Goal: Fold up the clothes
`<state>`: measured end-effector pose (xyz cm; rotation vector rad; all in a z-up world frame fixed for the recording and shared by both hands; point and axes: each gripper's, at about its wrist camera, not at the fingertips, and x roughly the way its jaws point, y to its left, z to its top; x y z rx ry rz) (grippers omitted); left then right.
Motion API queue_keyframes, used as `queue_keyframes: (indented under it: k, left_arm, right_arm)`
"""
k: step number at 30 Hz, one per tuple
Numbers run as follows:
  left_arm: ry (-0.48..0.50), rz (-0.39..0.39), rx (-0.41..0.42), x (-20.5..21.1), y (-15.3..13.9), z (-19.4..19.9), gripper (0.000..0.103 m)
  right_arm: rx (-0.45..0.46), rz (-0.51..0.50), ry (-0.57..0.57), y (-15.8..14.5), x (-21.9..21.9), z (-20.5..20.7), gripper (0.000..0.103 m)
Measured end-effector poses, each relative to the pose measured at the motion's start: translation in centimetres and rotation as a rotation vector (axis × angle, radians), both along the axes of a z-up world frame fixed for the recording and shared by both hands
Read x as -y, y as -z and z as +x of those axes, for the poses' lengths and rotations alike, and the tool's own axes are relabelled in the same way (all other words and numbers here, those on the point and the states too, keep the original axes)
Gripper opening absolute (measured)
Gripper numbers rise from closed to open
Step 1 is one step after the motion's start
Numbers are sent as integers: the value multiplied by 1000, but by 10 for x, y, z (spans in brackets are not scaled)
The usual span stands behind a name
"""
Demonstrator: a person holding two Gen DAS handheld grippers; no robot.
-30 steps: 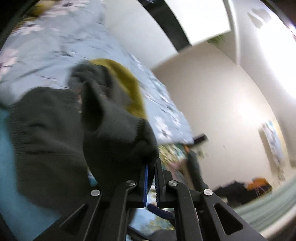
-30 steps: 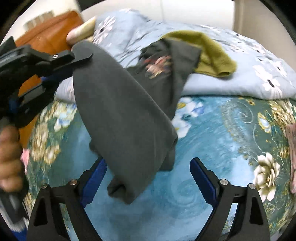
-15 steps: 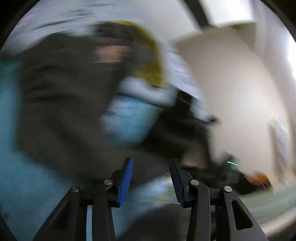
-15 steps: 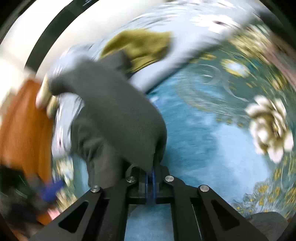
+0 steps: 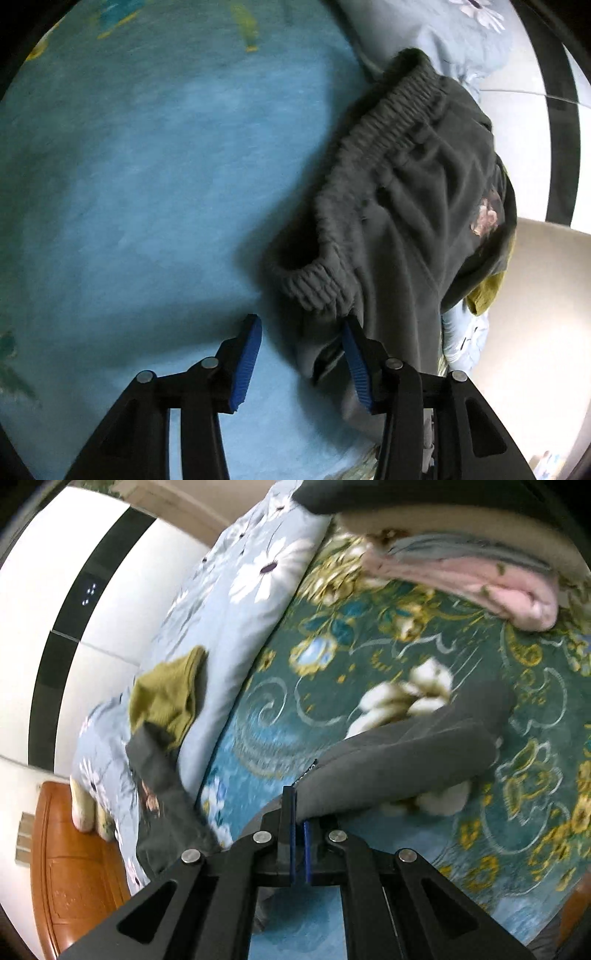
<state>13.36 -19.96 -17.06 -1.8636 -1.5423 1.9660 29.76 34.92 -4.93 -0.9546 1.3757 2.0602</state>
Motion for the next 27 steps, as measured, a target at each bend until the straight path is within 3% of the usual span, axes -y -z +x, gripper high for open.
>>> queue_keyframes:
  k: [11, 14, 20, 23, 26, 27]
  left_arm:
    - [-1, 25, -44, -15, -23, -2, 52]
    - [10, 30, -71, -16, -28, 1, 67]
    - [83, -73, -91, -27, -30, -3, 70]
    - [22, -80, -33, -21, -23, -11, 67]
    - [-13, -115, 60, -17, -24, -16, 28]
    - [-13, -132, 53, -16, -31, -17, 26]
  right_arm:
    - [-9, 6, 12, -2, -13, 22, 3]
    - [-12, 4, 11, -3, -14, 29, 3]
    - [19, 14, -18, -4, -13, 30, 3]
    - [37, 35, -37, -6, -13, 24, 3]
    - [50, 60, -58, -10, -12, 20, 3]
    - [54, 68, -65, -10, -12, 19, 3]
